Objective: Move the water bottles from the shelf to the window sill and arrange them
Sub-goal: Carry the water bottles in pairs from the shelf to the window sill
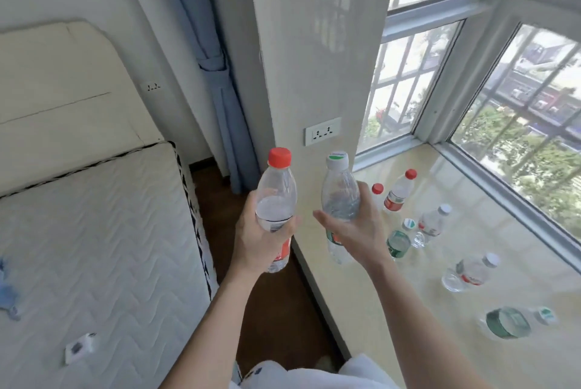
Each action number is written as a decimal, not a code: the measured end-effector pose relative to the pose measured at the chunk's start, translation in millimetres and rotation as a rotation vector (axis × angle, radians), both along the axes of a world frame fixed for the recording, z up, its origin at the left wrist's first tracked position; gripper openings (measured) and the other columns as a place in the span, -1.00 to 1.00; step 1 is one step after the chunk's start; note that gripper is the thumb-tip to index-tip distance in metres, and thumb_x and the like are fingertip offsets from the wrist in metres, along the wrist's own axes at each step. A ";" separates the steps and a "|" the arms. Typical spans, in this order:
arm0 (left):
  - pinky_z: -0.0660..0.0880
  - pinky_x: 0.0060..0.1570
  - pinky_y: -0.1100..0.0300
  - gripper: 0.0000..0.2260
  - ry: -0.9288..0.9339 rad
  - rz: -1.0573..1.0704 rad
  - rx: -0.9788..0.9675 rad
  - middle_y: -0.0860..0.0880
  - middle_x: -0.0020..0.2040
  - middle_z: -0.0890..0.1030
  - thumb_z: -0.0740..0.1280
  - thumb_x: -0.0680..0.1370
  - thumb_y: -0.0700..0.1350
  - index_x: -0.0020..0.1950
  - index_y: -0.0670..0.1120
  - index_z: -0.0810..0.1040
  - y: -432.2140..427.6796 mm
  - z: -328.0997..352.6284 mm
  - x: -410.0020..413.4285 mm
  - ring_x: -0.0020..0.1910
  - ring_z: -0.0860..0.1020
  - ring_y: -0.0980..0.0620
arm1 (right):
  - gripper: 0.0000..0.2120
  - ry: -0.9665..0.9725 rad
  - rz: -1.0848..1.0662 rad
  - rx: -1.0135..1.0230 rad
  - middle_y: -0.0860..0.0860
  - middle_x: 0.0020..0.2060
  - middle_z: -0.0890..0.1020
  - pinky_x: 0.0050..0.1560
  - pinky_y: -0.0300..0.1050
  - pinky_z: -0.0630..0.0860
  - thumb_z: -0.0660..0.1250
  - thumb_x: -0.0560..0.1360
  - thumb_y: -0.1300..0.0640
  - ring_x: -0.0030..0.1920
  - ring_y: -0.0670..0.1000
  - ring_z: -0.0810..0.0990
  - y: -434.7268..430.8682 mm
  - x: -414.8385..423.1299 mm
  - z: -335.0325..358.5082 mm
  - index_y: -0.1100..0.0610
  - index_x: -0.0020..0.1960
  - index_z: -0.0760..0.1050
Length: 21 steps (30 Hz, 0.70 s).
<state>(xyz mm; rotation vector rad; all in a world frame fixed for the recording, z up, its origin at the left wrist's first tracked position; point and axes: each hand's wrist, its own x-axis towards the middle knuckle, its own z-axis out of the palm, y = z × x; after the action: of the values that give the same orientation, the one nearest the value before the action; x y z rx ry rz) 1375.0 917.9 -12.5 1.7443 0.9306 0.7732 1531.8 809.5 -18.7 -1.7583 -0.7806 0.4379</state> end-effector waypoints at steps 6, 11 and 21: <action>0.47 0.05 0.29 -0.51 0.037 -0.237 -0.011 0.27 0.05 0.54 0.58 0.34 0.05 0.17 0.09 0.45 6.1 -1.2 83.6 0.11 0.50 0.27 | -0.51 0.085 -0.237 -0.017 -0.13 -0.13 0.59 -0.28 -0.35 0.46 0.62 0.32 0.05 -0.20 -0.20 0.58 -23.9 51.5 -2.2 -0.08 0.08 0.38; 0.39 -0.02 0.51 -0.52 0.028 -0.478 -0.034 0.32 0.02 0.54 0.59 0.35 -0.06 0.17 0.06 0.46 -11.3 -6.2 151.7 0.10 0.49 0.36 | -0.50 0.124 -0.486 -0.021 -0.12 -0.19 0.63 -0.34 -0.38 0.49 0.63 0.29 0.09 -0.24 -0.19 0.60 -65.2 73.6 -5.3 -0.01 0.09 0.42; 0.57 0.08 0.10 -0.44 0.038 -0.923 -0.215 0.14 0.05 0.63 0.59 0.26 0.10 0.20 0.10 0.50 -72.9 -28.9 215.7 0.10 0.61 0.10 | -0.47 0.203 -1.038 -0.035 -0.19 -0.11 0.61 -0.31 -0.44 0.46 0.64 0.29 0.12 -0.22 -0.21 0.59 -158.5 52.4 -18.3 -0.05 0.12 0.42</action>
<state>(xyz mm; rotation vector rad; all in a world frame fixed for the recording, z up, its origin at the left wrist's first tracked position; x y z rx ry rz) 1590.7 845.0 -41.4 1.7406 0.1445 0.0304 1584.2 651.1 -37.0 -1.8559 0.3254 -0.0832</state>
